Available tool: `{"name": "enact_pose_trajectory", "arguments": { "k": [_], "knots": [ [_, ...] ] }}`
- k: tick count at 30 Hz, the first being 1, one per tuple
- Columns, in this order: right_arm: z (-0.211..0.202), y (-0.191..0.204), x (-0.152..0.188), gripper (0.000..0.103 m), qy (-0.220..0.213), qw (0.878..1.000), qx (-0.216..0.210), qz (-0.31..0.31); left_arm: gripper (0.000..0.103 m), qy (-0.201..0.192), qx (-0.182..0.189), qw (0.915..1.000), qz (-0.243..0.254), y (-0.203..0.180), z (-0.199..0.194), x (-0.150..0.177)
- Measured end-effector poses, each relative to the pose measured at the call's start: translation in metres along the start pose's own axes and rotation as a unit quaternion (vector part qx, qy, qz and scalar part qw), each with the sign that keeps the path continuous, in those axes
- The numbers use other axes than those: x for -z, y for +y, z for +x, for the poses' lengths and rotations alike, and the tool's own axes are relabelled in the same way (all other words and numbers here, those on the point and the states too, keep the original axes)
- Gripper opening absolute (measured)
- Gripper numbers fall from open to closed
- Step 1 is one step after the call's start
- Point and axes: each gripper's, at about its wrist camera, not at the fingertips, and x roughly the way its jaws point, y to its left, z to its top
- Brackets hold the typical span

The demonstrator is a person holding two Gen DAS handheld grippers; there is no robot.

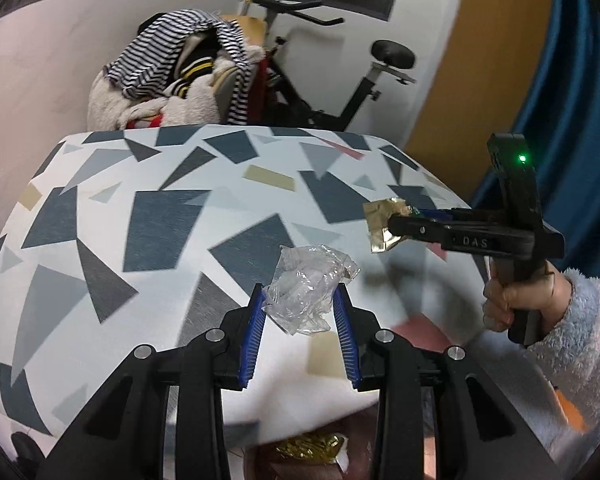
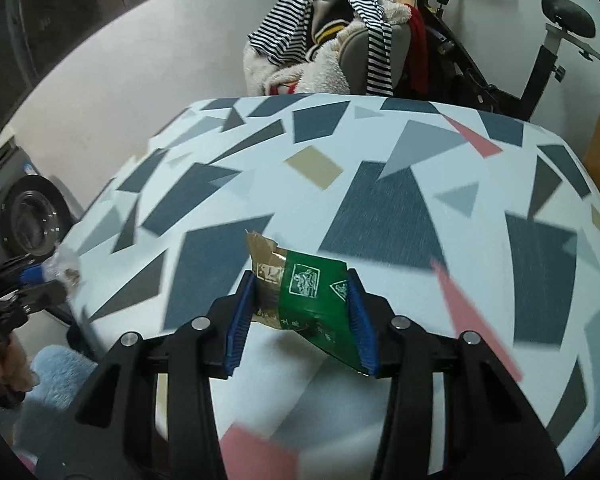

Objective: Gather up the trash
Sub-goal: 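Carry the clear wrapper and green packet down over the brown bin, then open both tools to drop the wrapper and green packet into the bin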

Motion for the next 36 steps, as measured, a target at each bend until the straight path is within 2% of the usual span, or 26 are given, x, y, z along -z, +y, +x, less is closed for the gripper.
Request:
{"name": "enact_pose_trajectory", "arguments": {
  "k": [6,9,13,24,28,29,30,31,33,36],
  "knots": [
    [-0.032,0.022,0.042,0.046,-0.006,1.000,-0.016,0.002,0.034,0.008,0.009,0.9997,0.021,-0.019,-0.020,0.033],
    [-0.046,0.031,0.061,0.046,-0.015,0.999,-0.041,0.000,0.034,0.016,0.017,0.9993,0.030,-0.023,-0.028,0.055],
    [-0.055,0.048,0.085,0.046,-0.015,0.998,-0.052,-0.025,0.034,0.034,0.018,0.9979,0.052,-0.031,-0.035,0.081],
    [-0.071,0.076,0.116,0.046,-0.015,0.997,-0.063,-0.040,0.034,0.057,0.008,0.9959,0.070,-0.038,-0.043,0.119],
    [-0.074,0.072,0.127,0.046,-0.016,0.997,-0.078,-0.012,0.035,0.056,0.004,0.9968,0.057,-0.039,-0.040,0.134],
    [-0.074,0.071,0.129,0.046,-0.016,0.997,-0.080,-0.005,0.037,0.053,0.002,0.9972,0.053,-0.039,-0.039,0.136],
    [-0.074,0.071,0.131,0.046,-0.015,0.997,-0.081,0.000,0.047,0.052,0.004,0.9975,0.049,-0.038,-0.038,0.137],
    [-0.072,0.070,0.135,0.046,-0.012,0.996,-0.085,0.009,0.062,0.046,0.004,0.9979,0.045,-0.038,-0.039,0.138],
    [-0.070,0.070,0.139,0.046,-0.006,0.996,-0.087,0.015,0.071,0.025,0.000,0.9990,0.038,-0.036,-0.045,0.136],
    [-0.062,0.075,0.147,0.046,0.013,0.997,-0.081,-0.002,0.079,0.012,-0.009,0.9997,0.019,-0.029,-0.048,0.134]
  ]
}}
